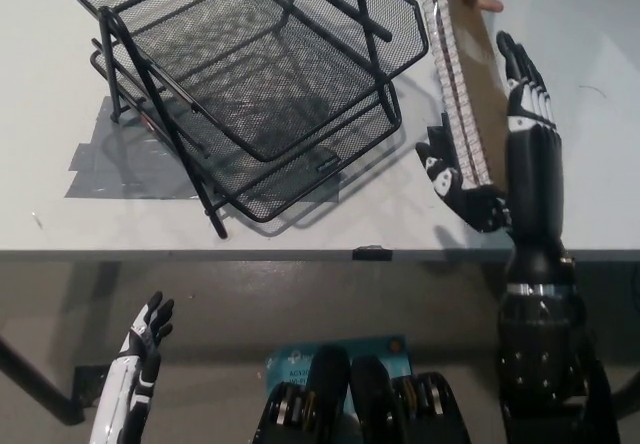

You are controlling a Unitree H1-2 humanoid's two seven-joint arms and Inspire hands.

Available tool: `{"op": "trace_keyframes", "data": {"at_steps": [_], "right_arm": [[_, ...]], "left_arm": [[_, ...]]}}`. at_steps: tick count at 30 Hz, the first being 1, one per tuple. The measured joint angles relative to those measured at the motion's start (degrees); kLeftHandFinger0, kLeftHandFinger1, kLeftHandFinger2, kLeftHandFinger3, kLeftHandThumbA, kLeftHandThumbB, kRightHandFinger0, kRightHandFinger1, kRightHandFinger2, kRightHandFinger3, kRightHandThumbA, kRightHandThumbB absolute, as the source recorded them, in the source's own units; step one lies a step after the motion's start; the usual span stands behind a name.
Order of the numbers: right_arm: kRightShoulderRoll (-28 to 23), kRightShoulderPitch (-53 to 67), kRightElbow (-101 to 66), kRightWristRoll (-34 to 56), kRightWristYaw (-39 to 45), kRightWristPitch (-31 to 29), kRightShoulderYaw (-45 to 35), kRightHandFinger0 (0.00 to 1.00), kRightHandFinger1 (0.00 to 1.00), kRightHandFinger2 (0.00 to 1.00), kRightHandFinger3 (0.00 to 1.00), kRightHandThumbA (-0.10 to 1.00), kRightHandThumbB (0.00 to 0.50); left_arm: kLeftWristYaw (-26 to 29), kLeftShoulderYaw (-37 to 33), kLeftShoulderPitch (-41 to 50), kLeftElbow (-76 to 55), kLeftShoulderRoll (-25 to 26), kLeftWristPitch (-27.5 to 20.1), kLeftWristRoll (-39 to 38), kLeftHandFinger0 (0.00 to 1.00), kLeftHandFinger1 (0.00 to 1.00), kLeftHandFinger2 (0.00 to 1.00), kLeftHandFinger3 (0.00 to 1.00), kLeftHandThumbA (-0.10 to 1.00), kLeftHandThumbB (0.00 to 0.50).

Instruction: A person hands a notebook to the robot and the robot grabs it with its right hand and places it in the file tray kept in the centre of the desk infront of it.

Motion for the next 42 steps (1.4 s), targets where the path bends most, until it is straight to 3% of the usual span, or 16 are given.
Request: {"op": "trace_keyframes", "data": {"at_steps": [6,9,10,11,12,13,14,15,16,17,18,22,27,32,42], "right_arm": [[-1.1,-5.3,8.8,-0.6,-3.3,0.5,-0.3,1.00,1.00,1.00,1.00,0.97,0.242],[-1.6,-8.4,15.1,-0.8,-6.0,0.5,-0.4,1.00,1.00,1.00,1.00,0.86,0.231],[-1.6,-9.2,16.7,-0.8,-6.7,0.5,-0.4,1.00,1.00,1.00,1.00,0.79,0.176],[-1.6,-10.0,18.3,-0.9,-7.6,0.5,-0.4,1.00,1.00,1.00,1.00,0.65,0.047],[-1.7,-10.7,20.2,-0.9,-8.4,0.5,-0.4,0.84,0.91,0.99,1.00,0.59,0.038],[-1.7,-11.5,22.5,-0.8,-9.8,0.1,-0.5,0.53,0.58,0.66,0.87,0.63,0.008],[-1.7,-11.7,23.2,-0.7,-10.4,-0.1,-0.6,0.01,0.02,0.10,0.40,0.85,0.000],[-1.7,-12.0,24.3,-0.6,-11.1,-0.4,-0.8,0.00,0.00,0.02,0.24,0.92,0.000],[-1.9,-12.7,27.2,-0.1,-13.0,-1.5,-1.2,0.00,0.00,0.00,0.17,0.95,0.000],[-2.0,-12.9,27.7,0.0,-13.5,-1.8,-1.3,0.00,0.00,0.00,0.04,0.99,0.000],[-2.3,-13.1,28.6,0.2,-14.9,-2.4,-1.3,0.00,0.00,0.00,0.01,0.98,0.000],[-3.7,-13.7,28.8,0.4,-18.9,-3.8,-1.6,0.00,0.00,0.03,0.00,0.92,0.000],[-4.6,-14.2,27.0,0.9,-22.7,-4.8,-2.0,0.00,0.00,0.06,0.00,0.99,0.004],[-4.5,-14.2,22.8,1.8,-23.3,-4.8,-2.2,0.00,0.00,0.00,0.01,0.98,0.000],[-2.9,-13.7,12.8,3.1,-23.3,-4.7,-2.4,0.00,0.00,0.00,0.00,0.92,0.000]], "left_arm": [[0.0,0.0,-0.4,-0.2,0.0,0.0,0.5,1.00,1.00,1.00,1.00,1.00,0.320],[0.0,-0.1,-0.5,-0.3,0.0,0.0,0.5,1.00,1.00,1.00,1.00,1.00,0.301],[0.0,-0.1,-0.5,-0.3,0.0,0.0,0.5,1.00,1.00,1.00,1.00,1.00,0.300],[0.0,-0.1,-0.5,-0.3,0.0,0.0,0.5,1.00,1.00,1.00,1.00,1.00,0.301],[0.0,-0.1,-0.5,-0.3,0.0,-0.1,0.5,1.00,1.00,1.00,1.00,1.00,0.301],[0.0,-0.1,-0.5,-0.2,-0.1,-0.1,0.5,1.00,1.00,1.00,1.00,1.00,0.302],[0.0,-0.1,-0.5,-0.2,-0.1,-0.1,0.5,1.00,1.00,1.00,1.00,1.00,0.299],[0.0,-0.1,-0.5,-0.2,-0.1,-0.1,0.5,1.00,1.00,1.00,1.00,1.00,0.306],[0.0,-0.1,-0.6,-0.2,-0.1,-0.1,0.5,1.00,1.00,1.00,1.00,1.00,0.307],[0.0,-0.1,-0.6,-0.3,0.0,-0.1,0.5,1.00,1.00,1.00,1.00,1.00,0.316],[0.0,-0.1,-0.7,-0.3,0.0,-0.2,0.5,1.00,1.00,1.00,1.00,1.00,0.317],[0.0,-0.1,-1.1,-0.3,0.0,-0.3,0.6,1.00,1.00,1.00,1.00,1.00,0.327],[0.0,-0.1,-1.1,-0.3,0.0,-0.3,0.5,1.00,1.00,1.00,1.00,1.00,0.318],[0.0,-0.1,-1.1,-0.3,0.0,-0.3,0.6,1.00,1.00,1.00,1.00,1.00,0.322],[0.0,-0.2,-1.1,-0.3,0.0,-0.2,0.8,1.00,1.00,1.00,1.00,1.00,0.331]]}}
